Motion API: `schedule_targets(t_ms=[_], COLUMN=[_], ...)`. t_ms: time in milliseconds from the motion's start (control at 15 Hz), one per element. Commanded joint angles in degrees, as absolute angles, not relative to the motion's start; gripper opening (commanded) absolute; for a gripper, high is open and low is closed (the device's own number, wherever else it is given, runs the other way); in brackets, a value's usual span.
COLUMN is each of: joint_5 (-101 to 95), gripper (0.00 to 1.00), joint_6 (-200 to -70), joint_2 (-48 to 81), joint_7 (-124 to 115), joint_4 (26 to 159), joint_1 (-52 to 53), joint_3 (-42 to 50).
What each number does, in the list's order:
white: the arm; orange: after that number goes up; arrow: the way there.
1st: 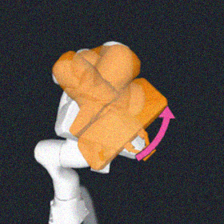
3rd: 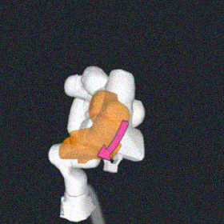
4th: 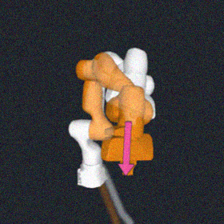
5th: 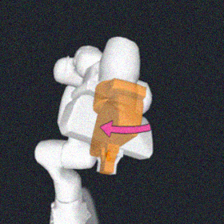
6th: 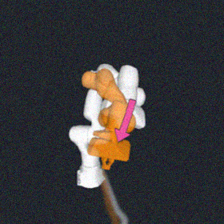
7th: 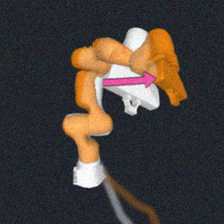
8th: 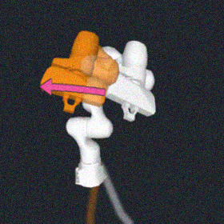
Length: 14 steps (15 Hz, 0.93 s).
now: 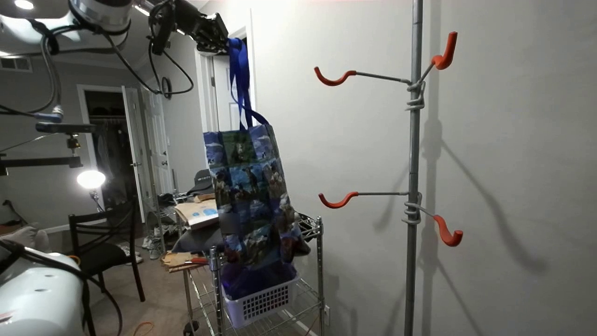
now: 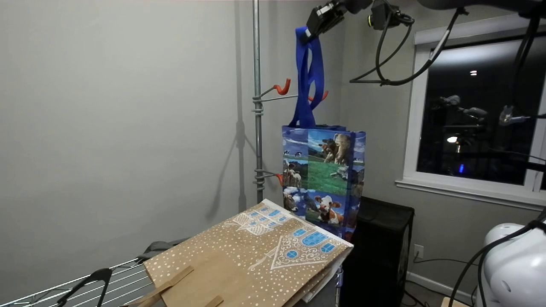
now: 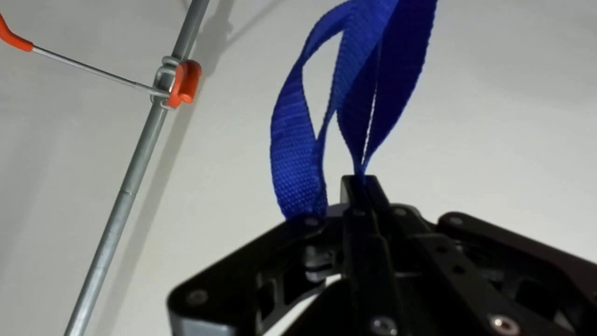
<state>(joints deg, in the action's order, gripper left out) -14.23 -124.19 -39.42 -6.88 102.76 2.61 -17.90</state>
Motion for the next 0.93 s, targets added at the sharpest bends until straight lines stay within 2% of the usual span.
schedule_targets(t_ms=[0, 867], joint_5=[-16.8, -23.5], gripper=[0.01, 0.01], joint_6=[-124.7, -124.3], joint_2=[-33.7, -18.2], joint_7=[-6.3, -11.0], joint_4=[96.9, 79.4], joint_1=[1.8, 3.2], joint_3=[-21.8, -41.8])
